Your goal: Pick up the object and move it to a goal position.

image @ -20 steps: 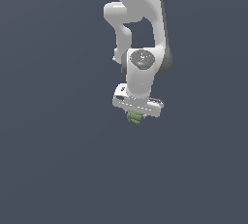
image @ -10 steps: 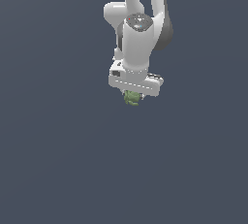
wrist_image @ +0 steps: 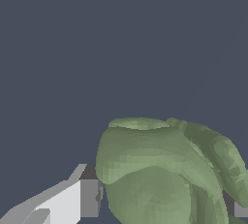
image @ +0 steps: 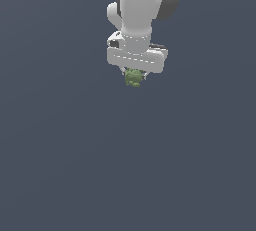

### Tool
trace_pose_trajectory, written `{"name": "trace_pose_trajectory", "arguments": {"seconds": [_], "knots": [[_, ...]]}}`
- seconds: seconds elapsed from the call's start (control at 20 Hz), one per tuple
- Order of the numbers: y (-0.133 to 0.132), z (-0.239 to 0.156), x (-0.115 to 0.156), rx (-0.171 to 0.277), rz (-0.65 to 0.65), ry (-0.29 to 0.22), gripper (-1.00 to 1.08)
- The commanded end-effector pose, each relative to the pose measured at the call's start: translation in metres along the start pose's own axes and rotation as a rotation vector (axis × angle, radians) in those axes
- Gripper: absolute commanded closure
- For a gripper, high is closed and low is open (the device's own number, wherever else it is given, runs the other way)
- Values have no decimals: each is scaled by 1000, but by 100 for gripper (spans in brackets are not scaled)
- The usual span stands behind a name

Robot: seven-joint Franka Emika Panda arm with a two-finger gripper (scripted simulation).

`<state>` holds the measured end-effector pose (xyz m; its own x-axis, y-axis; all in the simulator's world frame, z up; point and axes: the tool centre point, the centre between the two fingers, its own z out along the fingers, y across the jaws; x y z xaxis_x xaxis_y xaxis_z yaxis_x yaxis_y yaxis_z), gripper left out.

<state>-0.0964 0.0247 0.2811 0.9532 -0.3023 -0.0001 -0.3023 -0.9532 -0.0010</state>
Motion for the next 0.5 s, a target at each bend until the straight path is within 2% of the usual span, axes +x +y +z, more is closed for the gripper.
{"name": "trace_pose_trajectory", "arguments": {"seconds": [0.0, 0.45], "knots": [[7, -22, -10, 0, 0, 0, 108], [25, -81, -36, -1, 0, 0, 108]]}}
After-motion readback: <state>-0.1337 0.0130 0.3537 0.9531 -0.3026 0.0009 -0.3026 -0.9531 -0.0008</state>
